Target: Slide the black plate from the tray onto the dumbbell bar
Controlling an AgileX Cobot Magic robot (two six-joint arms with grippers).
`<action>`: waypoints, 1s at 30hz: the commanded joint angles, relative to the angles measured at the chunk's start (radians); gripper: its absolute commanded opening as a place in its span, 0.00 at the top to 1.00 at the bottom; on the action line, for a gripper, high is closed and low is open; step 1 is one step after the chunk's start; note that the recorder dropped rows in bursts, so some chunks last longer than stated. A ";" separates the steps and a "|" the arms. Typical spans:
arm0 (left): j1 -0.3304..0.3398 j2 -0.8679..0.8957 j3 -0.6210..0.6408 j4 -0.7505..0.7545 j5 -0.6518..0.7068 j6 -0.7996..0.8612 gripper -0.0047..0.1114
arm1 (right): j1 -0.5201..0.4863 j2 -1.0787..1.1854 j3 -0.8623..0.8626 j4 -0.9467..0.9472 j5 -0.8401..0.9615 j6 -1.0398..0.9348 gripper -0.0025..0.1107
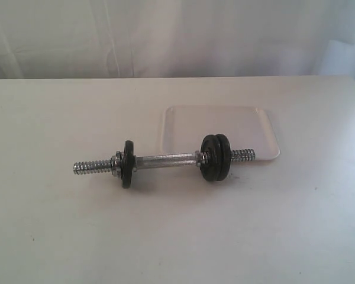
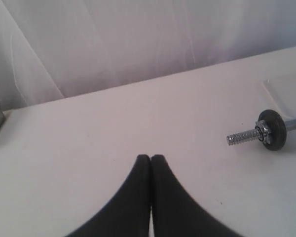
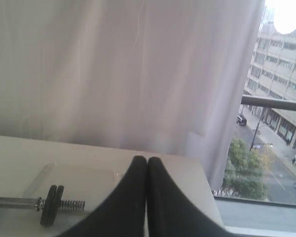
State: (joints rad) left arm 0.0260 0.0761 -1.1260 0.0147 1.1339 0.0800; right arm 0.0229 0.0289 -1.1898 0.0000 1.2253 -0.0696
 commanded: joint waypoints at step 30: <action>-0.079 -0.076 0.656 -0.038 -0.633 -0.057 0.96 | 0.000 -0.029 0.405 -0.027 -0.335 -0.039 0.98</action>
State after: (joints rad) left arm -0.0486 0.0051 -0.5425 -0.0245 0.6282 0.0390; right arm 0.0229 0.0003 -0.8516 -0.0209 0.9653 -0.0992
